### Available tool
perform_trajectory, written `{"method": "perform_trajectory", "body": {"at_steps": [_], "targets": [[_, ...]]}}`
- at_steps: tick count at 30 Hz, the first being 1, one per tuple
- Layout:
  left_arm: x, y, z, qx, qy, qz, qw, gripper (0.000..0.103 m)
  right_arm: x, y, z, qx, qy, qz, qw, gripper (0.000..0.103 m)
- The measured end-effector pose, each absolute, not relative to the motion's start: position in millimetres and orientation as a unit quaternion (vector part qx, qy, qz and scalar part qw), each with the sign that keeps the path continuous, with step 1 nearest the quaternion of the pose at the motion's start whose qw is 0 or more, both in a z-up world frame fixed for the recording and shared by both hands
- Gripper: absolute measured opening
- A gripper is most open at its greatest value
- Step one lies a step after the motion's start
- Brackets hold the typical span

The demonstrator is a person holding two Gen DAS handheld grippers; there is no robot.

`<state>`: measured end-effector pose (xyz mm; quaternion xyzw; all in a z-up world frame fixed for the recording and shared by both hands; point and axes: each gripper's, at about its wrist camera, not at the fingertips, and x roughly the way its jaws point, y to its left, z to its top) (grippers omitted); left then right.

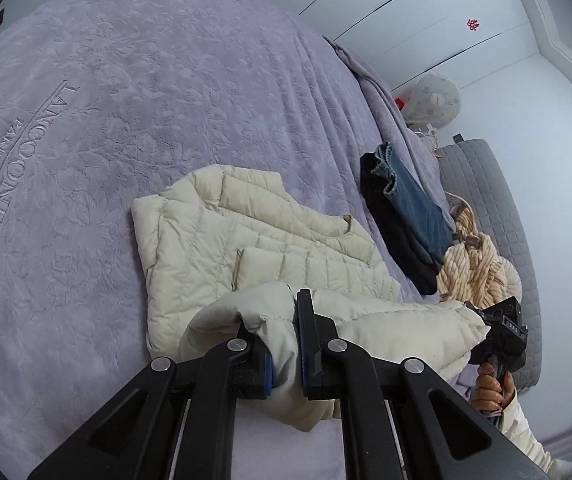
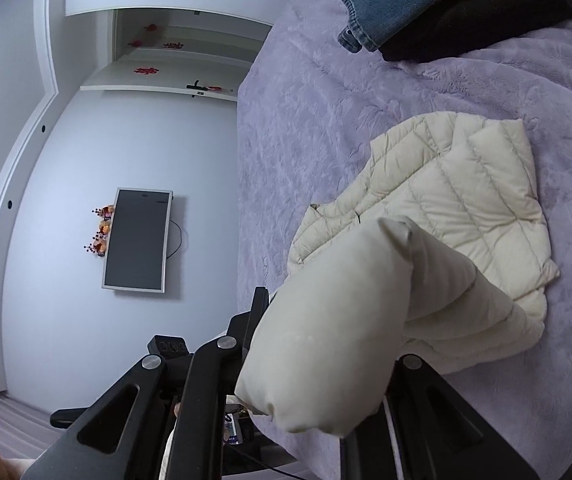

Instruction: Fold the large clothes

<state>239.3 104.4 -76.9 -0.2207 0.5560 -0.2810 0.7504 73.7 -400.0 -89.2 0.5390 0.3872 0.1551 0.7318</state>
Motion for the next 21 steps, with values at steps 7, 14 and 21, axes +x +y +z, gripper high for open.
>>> {"method": "perform_trajectory", "body": {"at_steps": [7, 14, 21], "targets": [[280, 82, -124, -0.179, 0.575, -0.252, 0.758, 0.011, 126, -417, -139, 0.548, 0.412, 0.118, 0.718, 0.015], [299, 63, -168, -0.137, 0.581, -0.234, 0.768, 0.011, 160, -427, -191, 0.555, 0.423, 0.098, 0.710, 0.015], [304, 54, -169, -0.118, 0.592, -0.217, 0.767, 0.011, 170, -429, -212, 0.563, 0.422, 0.079, 0.706, 0.015]]}}
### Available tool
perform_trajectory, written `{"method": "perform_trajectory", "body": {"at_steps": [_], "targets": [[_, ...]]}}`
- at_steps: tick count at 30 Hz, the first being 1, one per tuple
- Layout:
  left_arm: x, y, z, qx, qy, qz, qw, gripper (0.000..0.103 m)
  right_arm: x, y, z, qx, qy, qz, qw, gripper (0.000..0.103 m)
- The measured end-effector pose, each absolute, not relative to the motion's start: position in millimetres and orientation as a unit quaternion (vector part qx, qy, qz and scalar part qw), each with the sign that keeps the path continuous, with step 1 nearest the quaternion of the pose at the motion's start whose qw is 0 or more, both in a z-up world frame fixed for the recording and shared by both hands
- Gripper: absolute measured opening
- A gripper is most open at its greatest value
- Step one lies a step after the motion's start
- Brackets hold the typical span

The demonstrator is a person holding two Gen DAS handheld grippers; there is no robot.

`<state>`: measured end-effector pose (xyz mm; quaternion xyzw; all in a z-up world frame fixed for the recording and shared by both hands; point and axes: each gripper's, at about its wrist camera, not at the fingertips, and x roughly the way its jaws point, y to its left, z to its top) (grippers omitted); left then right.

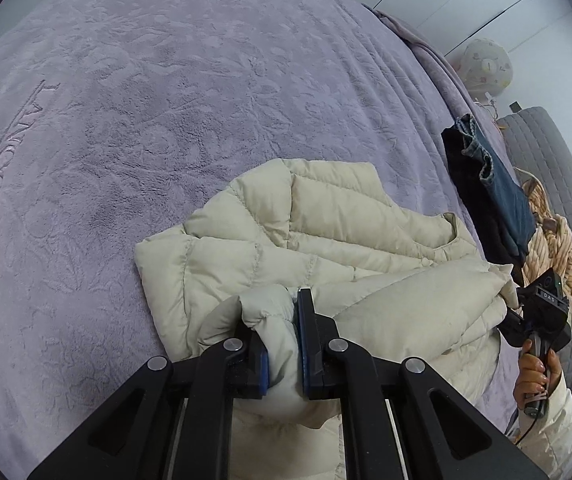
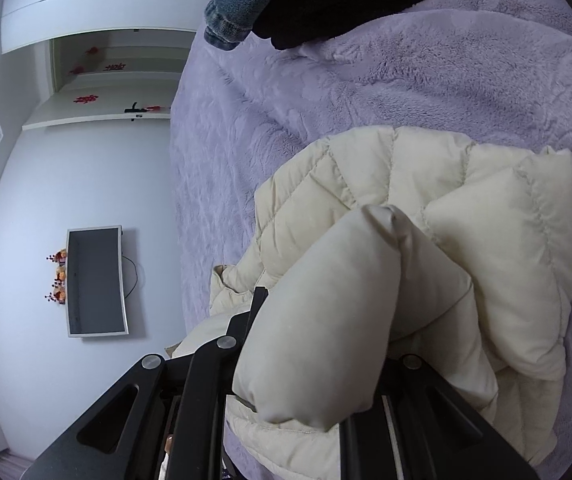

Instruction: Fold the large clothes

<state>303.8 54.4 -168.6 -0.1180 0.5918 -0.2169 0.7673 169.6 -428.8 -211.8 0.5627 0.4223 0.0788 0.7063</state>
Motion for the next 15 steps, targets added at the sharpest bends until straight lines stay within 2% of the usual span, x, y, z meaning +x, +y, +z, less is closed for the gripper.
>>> {"method": "perform_trajectory", "body": {"at_steps": [2, 7, 8, 9, 10, 11, 12, 15], "targets": [[302, 51, -161, -0.096, 0.589, -0.204, 0.776, 0.018, 173, -428, -208, 0.553, 0.428, 0.078, 0.710, 0.015], [292, 44, -143, -0.051, 0.570, -0.197, 0.796, 0.018, 175, -429, -196, 0.537, 0.437, 0.072, 0.718, 0.017], [290, 44, -140, -0.047, 0.567, -0.197, 0.799, 0.023, 175, -429, -194, 0.534, 0.437, 0.069, 0.720, 0.020], [289, 43, -138, -0.043, 0.565, -0.196, 0.800, 0.033, 174, -430, -192, 0.531, 0.435, 0.066, 0.724, 0.033], [287, 43, -135, -0.038, 0.560, -0.192, 0.805, 0.075, 173, -431, -189, 0.530, 0.431, 0.064, 0.727, 0.054], [284, 43, -130, -0.028, 0.549, -0.179, 0.816, 0.103, 171, -433, -185, 0.529, 0.425, 0.064, 0.732, 0.062], [280, 43, -123, -0.012, 0.529, -0.165, 0.832, 0.103, 170, -434, -180, 0.527, 0.419, 0.063, 0.737, 0.067], [276, 42, -114, 0.009, 0.522, -0.164, 0.837, 0.103, 169, -436, -168, 0.518, 0.414, 0.061, 0.746, 0.067]]}}
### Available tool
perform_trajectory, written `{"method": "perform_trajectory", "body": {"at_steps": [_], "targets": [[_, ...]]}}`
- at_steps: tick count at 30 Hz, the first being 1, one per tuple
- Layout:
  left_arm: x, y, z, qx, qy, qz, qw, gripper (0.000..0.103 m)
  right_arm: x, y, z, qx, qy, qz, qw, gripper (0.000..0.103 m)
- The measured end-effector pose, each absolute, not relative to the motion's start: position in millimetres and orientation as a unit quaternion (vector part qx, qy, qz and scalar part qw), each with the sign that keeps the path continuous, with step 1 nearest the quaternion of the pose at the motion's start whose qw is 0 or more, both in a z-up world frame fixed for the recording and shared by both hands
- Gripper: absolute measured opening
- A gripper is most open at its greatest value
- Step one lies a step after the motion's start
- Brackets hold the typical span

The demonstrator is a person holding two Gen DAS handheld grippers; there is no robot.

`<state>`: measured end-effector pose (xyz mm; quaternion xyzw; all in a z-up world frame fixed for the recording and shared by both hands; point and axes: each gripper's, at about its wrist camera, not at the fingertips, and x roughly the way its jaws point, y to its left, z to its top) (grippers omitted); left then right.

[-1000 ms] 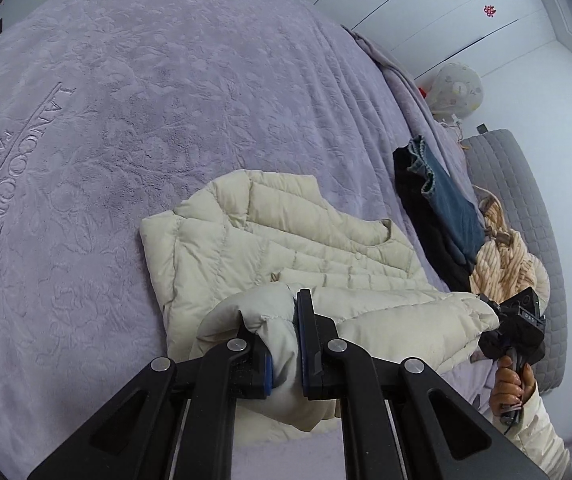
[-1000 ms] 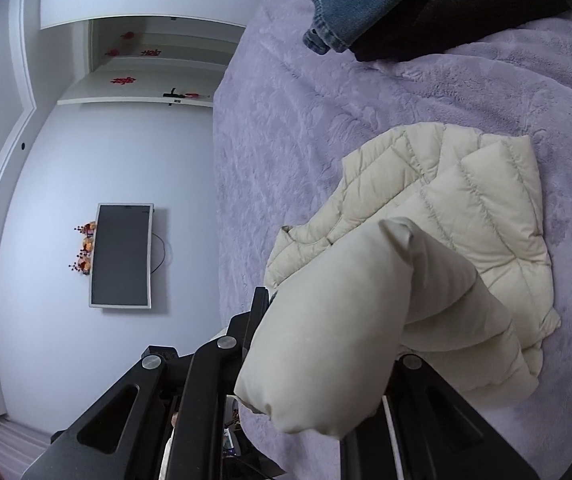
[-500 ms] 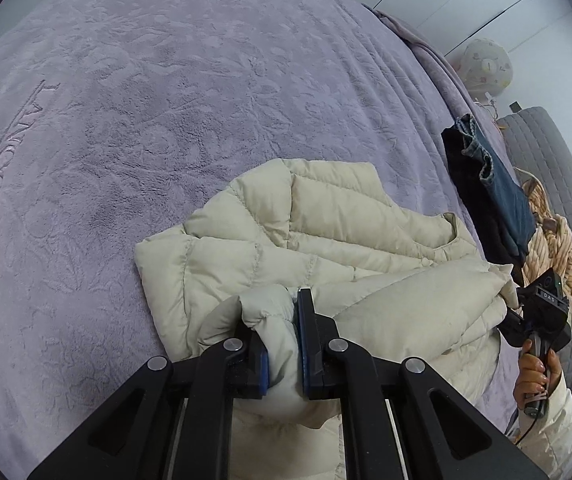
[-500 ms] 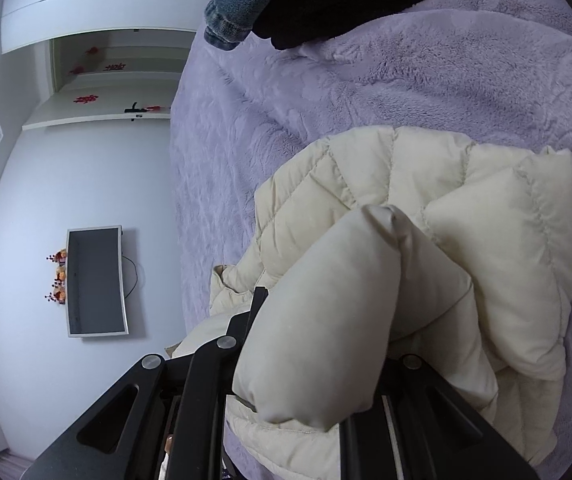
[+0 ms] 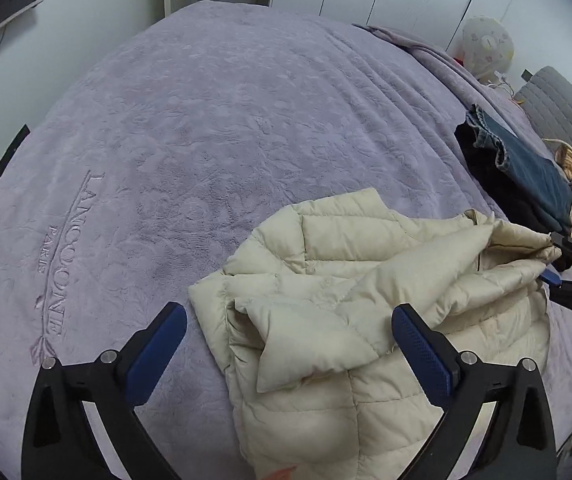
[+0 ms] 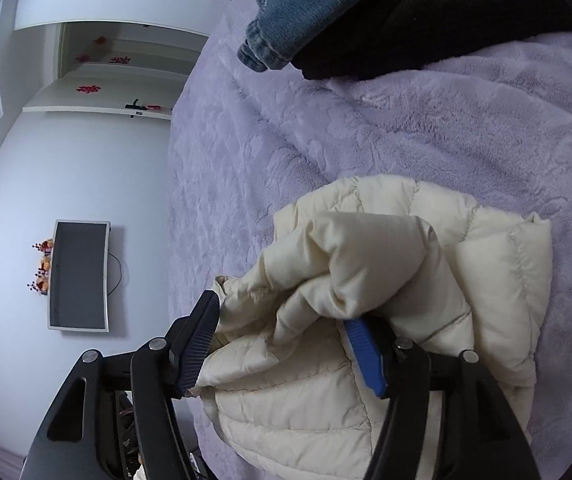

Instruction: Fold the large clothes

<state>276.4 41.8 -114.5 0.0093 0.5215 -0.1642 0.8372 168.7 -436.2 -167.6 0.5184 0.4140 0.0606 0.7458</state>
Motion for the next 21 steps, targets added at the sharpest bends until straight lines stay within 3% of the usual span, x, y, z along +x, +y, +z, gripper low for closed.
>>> {"method": "perform_trajectory", "body": {"at_steps": [8, 21], "targets": [[260, 43, -98, 0.022, 0.486, -0.151, 0.861, 0.103, 147, -434, -140, 0.464, 0.419, 0.030, 0.780, 0.067], [230, 70, -145, -0.019, 0.549, -0.134, 0.825, 0.103, 82, -422, -149, 0.436, 0.446, 0.002, 0.782, 0.067]]}}
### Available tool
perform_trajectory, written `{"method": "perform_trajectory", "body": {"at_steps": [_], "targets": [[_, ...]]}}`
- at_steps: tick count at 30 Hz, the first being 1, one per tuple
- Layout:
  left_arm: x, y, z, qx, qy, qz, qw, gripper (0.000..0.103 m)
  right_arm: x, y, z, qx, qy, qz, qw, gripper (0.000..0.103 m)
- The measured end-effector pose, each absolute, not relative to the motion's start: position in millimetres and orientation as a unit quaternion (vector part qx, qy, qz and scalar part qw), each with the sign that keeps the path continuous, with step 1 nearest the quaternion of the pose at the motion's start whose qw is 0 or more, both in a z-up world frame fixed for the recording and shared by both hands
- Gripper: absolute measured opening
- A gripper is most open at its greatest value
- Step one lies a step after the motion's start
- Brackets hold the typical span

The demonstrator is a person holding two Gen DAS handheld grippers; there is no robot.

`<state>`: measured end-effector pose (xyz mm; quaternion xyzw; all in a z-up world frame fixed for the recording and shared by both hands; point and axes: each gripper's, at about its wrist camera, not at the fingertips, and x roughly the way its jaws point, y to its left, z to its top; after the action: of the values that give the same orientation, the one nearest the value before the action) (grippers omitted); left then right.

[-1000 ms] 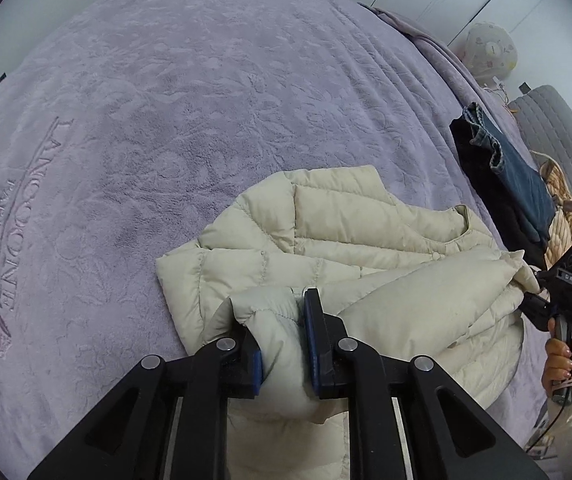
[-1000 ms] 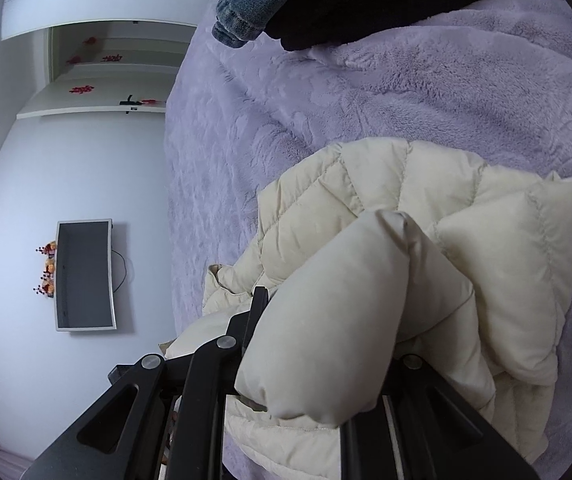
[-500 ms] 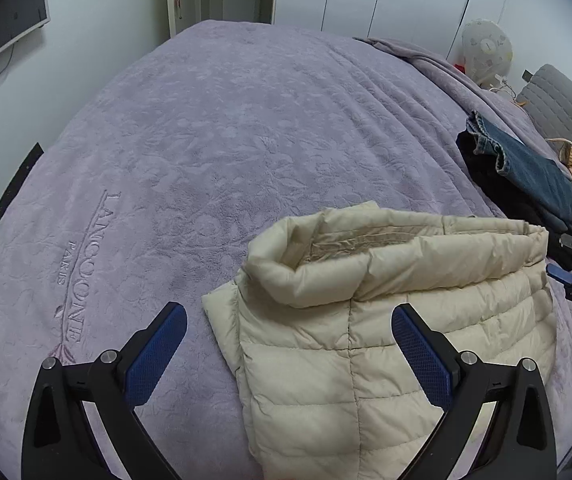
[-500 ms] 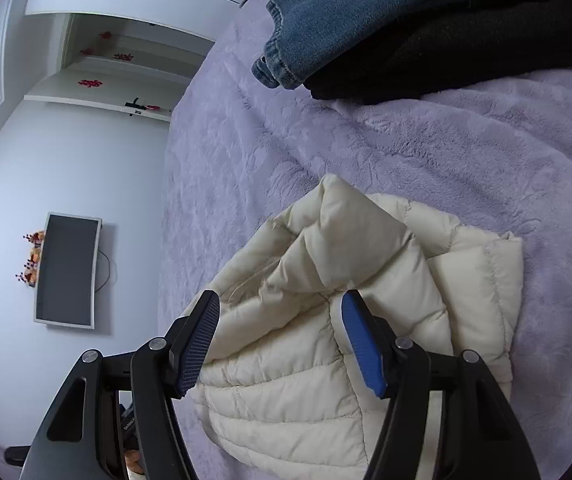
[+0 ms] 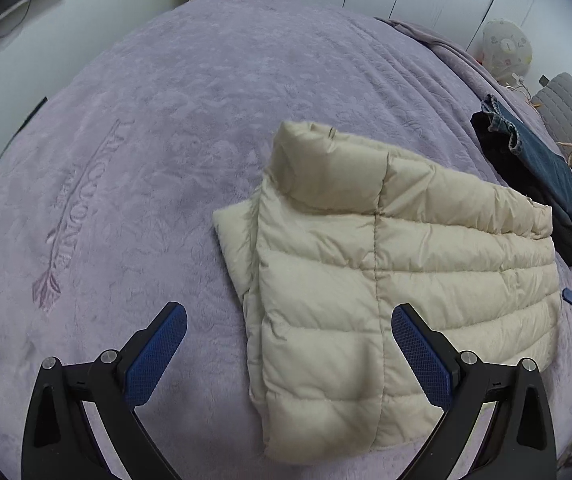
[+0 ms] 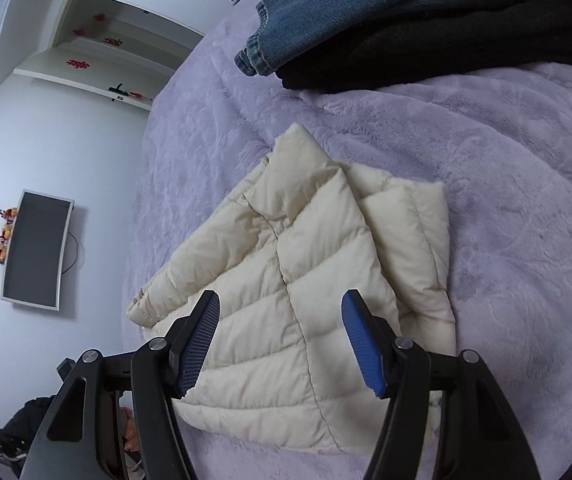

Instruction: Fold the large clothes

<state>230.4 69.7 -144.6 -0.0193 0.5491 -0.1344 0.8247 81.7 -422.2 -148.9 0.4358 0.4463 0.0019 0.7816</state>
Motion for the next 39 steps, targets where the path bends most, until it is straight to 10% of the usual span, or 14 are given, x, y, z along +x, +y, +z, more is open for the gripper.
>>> {"method": "perform_trajectory", "body": {"at_steps": [31, 35, 39], "targets": [[236, 54, -219, -0.139, 0.618, -0.192, 0.749, 0.101, 10, -376, -260, 0.633, 0.393, 0.014, 0.667, 0.088], [240, 53, -216, -0.142, 0.614, -0.198, 0.751, 0.057, 4, -378, -265, 0.661, 0.371, 0.010, 0.653, 0.074], [237, 50, -206, -0.125, 0.603, -0.210, 0.760, 0.036, -8, -380, -268, 0.674, 0.359, 0.013, 0.645, 0.031]]}}
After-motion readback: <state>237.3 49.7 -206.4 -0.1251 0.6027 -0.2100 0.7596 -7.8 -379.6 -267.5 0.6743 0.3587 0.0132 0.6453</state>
